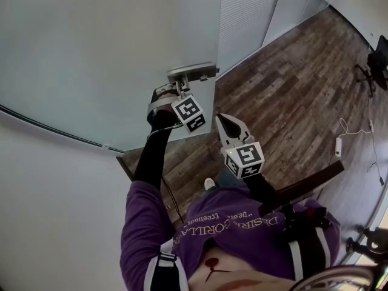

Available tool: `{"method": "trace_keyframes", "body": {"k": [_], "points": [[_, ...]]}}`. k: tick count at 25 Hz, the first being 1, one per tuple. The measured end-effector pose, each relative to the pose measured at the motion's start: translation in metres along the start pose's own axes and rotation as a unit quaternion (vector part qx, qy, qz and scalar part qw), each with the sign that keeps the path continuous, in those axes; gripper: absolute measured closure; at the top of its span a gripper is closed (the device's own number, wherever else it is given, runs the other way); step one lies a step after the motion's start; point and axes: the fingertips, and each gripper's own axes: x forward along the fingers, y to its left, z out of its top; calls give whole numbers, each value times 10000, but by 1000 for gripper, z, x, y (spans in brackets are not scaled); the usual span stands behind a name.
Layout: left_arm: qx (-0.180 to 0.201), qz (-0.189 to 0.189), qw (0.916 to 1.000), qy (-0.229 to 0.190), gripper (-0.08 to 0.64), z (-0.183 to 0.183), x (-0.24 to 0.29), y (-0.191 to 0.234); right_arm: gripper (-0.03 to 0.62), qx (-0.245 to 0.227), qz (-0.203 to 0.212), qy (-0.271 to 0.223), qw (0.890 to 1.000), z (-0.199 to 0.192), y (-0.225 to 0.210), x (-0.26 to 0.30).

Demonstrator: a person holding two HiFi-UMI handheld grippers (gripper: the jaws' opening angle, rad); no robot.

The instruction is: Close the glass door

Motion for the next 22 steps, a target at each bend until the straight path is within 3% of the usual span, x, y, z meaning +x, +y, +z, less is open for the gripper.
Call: {"method": "trace_keyframes", "body": {"k": [22], "points": [[-183, 244, 9992, 277, 486, 6, 38, 27, 603, -39, 643, 0, 9979, 25, -76, 53]]}}
